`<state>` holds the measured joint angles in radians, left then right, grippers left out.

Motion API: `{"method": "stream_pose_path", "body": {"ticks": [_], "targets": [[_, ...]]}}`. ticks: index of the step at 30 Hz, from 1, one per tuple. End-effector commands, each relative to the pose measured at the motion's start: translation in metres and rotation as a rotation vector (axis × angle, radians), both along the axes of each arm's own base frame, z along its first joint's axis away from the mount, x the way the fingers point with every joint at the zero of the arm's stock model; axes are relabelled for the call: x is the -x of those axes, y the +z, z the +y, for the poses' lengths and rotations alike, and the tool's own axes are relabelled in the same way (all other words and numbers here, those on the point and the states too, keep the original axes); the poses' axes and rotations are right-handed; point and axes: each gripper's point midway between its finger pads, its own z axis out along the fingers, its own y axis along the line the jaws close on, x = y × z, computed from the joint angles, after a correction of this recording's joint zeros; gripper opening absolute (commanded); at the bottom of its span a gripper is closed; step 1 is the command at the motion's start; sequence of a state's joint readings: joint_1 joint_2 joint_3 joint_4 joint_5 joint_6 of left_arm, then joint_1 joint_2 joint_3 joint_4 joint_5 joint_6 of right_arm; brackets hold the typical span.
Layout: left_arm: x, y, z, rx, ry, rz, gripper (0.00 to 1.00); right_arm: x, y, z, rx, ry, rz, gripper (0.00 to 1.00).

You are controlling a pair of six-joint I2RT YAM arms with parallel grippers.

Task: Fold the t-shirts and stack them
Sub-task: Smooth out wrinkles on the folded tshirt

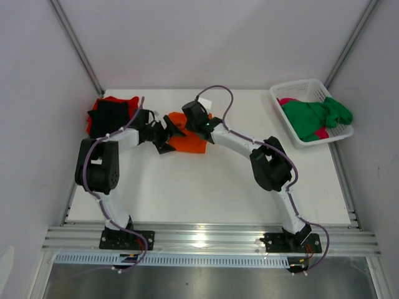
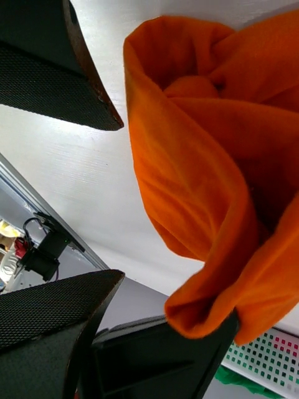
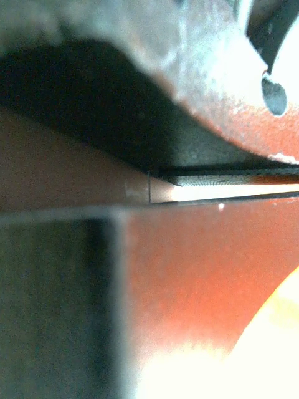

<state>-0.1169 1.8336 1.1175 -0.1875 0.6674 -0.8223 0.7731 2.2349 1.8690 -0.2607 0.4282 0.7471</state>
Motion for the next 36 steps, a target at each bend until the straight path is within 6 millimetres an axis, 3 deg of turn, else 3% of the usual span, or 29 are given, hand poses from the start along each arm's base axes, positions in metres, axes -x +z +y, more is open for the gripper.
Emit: {"method": "stream_pose_path", "body": {"ticks": [1,9,17,18,24,32,36], "targets": [[-0.005,-0.005,-0.007,0.018,-0.006,-0.02,0.93,0.0,0.042,0.002,-0.054,-0.001,-0.071,0.0],[-0.012,-0.017,-0.01,0.021,-0.008,-0.022,0.93,0.011,0.045,0.012,-0.055,0.021,-0.073,0.0],[-0.018,0.003,-0.013,0.037,-0.019,-0.071,0.93,0.017,0.051,0.013,-0.034,0.044,-0.085,0.0],[-0.026,0.012,-0.013,0.031,-0.019,-0.091,0.93,0.019,0.05,0.014,-0.036,0.045,-0.082,0.0],[-0.028,-0.003,-0.013,0.017,-0.023,-0.055,0.92,0.022,0.054,0.017,-0.037,0.054,-0.086,0.0],[-0.035,-0.005,-0.011,0.003,-0.006,-0.056,0.92,0.025,0.051,0.017,-0.029,0.064,-0.079,0.0],[-0.034,-0.017,-0.01,-0.011,0.021,0.032,0.92,0.026,0.055,0.017,-0.032,0.067,-0.083,0.0]]}}
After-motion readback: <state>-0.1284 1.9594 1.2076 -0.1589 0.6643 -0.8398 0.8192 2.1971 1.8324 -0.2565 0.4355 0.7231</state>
